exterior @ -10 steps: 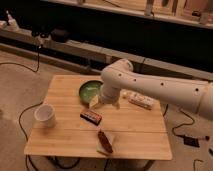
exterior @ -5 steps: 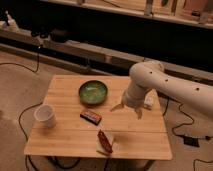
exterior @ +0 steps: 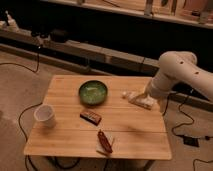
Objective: Move the arm in a circular motion
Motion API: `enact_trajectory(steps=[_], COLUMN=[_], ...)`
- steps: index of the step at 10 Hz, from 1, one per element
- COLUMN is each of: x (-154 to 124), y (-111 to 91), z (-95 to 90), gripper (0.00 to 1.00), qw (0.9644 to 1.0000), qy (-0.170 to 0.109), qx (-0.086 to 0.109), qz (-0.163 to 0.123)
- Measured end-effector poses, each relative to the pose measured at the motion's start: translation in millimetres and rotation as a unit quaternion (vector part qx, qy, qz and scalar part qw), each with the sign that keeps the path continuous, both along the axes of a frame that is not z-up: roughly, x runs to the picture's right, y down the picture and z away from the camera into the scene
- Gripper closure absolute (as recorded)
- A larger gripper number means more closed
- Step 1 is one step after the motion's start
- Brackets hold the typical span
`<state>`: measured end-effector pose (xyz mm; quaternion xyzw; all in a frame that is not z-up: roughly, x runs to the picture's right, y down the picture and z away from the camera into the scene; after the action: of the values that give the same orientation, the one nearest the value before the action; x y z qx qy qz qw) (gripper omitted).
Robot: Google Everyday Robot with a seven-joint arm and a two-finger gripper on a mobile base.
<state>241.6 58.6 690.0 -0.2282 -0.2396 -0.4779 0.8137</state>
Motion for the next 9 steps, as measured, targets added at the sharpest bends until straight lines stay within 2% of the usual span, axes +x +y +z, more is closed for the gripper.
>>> enact_trajectory(steps=[2,3,4,5,6,7,9], x=[33.7,41.4,37.2,19.2,3.1,-24.5,-78.7], y=[-49.6,-67.4,-81.7,-97.1,-103.7,-109.3,-116.2], z=[13.2,19.2,30.2,49.3,63.6,80.4,99.2], gripper=[0.20,0.20,0.20,0.20,0.20,0.20,0.20], qw=[0.9986,0.9975,0.9967,0.9958,0.9951,0.9936,0.9871], qy=[0.039,0.051,0.053,0.046,0.040,0.026,-0.010], qx=[0.035,0.049,0.060,0.076,0.083,0.095,0.123], qz=[-0.004,-0.007,-0.013,-0.025,-0.036,-0.056,-0.101])
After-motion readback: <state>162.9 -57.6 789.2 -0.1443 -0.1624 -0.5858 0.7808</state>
